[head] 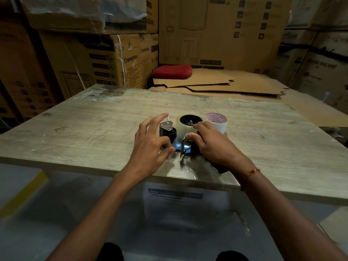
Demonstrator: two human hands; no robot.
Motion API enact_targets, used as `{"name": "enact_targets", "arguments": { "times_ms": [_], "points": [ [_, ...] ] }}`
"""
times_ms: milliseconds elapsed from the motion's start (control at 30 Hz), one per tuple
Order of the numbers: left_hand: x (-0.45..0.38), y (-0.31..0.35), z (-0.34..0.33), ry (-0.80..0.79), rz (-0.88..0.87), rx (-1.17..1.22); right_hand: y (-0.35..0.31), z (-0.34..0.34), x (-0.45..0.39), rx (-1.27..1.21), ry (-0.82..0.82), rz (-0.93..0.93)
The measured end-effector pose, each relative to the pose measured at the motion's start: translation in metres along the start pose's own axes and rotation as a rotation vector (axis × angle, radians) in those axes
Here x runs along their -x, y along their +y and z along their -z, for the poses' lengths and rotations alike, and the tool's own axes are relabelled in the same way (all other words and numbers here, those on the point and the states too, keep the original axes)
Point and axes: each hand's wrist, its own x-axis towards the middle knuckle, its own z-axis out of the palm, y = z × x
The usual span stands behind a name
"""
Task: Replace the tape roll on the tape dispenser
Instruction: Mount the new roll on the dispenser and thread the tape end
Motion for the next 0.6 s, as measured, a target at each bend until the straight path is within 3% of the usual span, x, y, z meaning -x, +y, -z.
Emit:
{"name": "enact_targets", "arguments": {
  "times_ms": [400, 533, 600],
  "points": [
    [0.01, -0.03, 0.017, -0.076, 0.056, 0.126, 0.001, 0.003, 0.004, -0.013, 0.012, 0.08],
    [0.007, -0.033, 0.017, -0.117, 0.075, -0.004, 0.001, 0.003, 0.004, -0.01, 0.03, 0.102],
    [0.008, -0.034, 0.017, -0.132, 0.09, 0.098, 0.0, 0.003, 0.004, -0.009, 0.03, 0.102]
  ]
}}
